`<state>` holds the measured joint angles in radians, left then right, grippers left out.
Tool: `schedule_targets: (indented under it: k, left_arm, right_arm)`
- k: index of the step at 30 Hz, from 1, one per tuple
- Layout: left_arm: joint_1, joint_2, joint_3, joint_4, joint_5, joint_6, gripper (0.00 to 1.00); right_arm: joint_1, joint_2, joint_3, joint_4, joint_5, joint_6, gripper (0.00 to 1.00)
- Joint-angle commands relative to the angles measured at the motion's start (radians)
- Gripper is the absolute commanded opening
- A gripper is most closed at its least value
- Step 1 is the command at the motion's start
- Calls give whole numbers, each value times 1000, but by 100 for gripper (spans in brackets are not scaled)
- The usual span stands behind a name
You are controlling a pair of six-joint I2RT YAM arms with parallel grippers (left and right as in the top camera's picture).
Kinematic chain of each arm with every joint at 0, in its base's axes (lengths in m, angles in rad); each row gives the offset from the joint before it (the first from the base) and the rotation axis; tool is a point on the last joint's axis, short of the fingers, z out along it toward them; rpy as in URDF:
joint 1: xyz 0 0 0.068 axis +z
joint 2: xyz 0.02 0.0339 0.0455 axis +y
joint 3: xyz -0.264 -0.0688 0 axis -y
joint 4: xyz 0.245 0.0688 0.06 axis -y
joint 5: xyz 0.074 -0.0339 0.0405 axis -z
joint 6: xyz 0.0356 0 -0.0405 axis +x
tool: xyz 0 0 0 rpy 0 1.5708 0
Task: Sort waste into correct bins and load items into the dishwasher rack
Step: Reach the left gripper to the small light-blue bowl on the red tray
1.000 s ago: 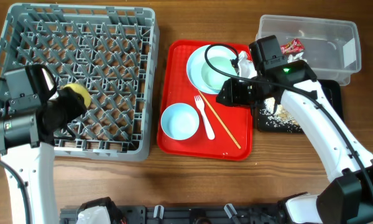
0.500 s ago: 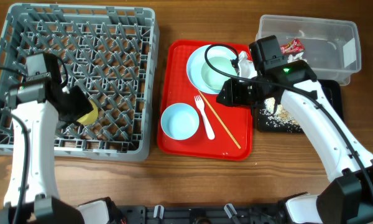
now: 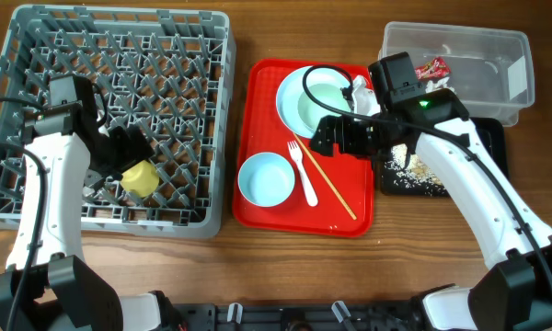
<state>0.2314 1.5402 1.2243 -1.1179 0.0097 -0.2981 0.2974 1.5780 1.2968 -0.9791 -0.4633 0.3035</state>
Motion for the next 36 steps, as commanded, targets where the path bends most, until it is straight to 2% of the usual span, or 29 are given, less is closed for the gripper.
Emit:
schedule_targets:
  k: [1,5,9,11,14,16,21,25,29,33,36]
  left_arm:
    - [0,-25,60,4,93,-2,100]
    - [-51,-86,105,39,198,-2,100]
    - [-181,-133,105,72,226,-2,100]
    - [-257,-133,105,74,226,-3,100]
    - [-413,-119,103,82,226,-2,100]
    - [-487,-108,103,97,226,-2,100]
    - [-676,-57,103,182,225,-2,100]
    - [-772,0,103,242,212,-2,96]
    - [-855,86,103,256,122,-3,89]
    - [-901,183,103,265,112,-3,85]
    - [-927,259,103,275,112,-3,76]
  right_arm:
    - [0,-7,25,12,-7,-12,100]
    - [0,-7,25,14,-7,-13,100]
    - [0,-7,25,6,44,3,100]
    - [0,-7,25,-16,118,70,100]
    - [-1,-8,25,-100,341,276,100]
    - [-8,-8,25,-119,374,299,100]
    - [-53,-21,25,-145,376,283,100]
    - [-103,-40,25,-174,382,269,100]
    - [-141,-60,25,-190,382,220,100]
    - [-148,-64,25,-195,386,212,100]
    - [-148,-64,25,-193,386,214,100]
